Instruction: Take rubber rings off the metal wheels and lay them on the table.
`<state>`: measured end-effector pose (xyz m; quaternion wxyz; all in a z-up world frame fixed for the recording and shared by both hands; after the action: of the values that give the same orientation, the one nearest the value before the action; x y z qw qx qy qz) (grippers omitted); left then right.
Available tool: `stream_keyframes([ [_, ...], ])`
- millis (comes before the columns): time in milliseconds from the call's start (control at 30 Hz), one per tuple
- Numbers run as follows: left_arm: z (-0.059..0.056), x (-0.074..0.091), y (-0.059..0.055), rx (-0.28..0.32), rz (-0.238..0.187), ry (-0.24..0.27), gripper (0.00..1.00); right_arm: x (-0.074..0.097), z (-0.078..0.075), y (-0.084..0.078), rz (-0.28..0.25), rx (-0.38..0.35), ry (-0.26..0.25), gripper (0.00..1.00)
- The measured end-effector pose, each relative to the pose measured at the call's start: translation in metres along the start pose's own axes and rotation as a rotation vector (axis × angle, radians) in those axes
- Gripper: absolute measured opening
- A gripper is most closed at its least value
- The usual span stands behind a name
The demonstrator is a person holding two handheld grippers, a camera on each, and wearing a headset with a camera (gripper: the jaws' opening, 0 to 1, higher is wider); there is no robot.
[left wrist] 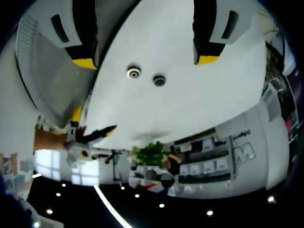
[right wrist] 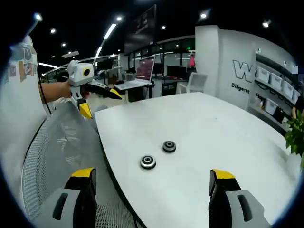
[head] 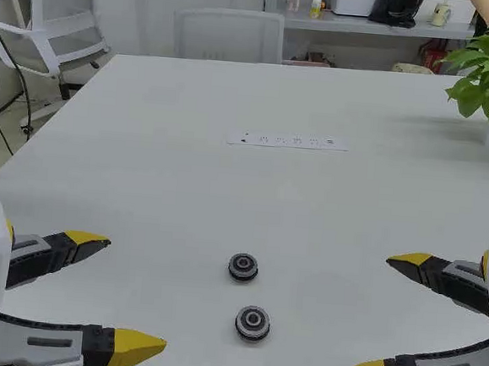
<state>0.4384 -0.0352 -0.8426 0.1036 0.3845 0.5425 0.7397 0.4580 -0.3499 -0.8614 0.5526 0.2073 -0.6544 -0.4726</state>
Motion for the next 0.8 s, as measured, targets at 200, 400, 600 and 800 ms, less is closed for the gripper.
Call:
stream_keyframes([
  [200,-0.0002,0.0010,-0.0001,0.002,0.000,0.001,0.82,0.0007,0.0001,-0.0006,0.000,-0.001,-0.001,0.99],
  [400,-0.0005,0.0020,-0.0005,0.002,-0.001,0.003,0.82,0.0003,0.0003,-0.0013,0.008,0.000,0.003,0.99],
  [600,-0.0006,0.0030,-0.0012,0.006,0.004,0.005,0.81,-0.0002,0.0002,-0.0006,0.015,0.007,0.007,0.99],
  [800,0.0001,0.0034,0.0001,0.006,-0.002,0.008,0.81,-0.0010,0.0003,0.0012,0.015,0.013,0.008,0.99],
])
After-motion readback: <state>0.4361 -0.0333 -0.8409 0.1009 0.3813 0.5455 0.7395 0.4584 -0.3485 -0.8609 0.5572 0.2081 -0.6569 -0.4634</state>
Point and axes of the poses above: the centre of the closed fingertips' face, and the gripper's own axes: x roughly backward along the fingers, z roughly to its left, y roughly out of its top, the point moved 8 cm from there along x, roughly backward along the fingers, and after that the axes turned 8 degrees about y, right-handed, at the moved point
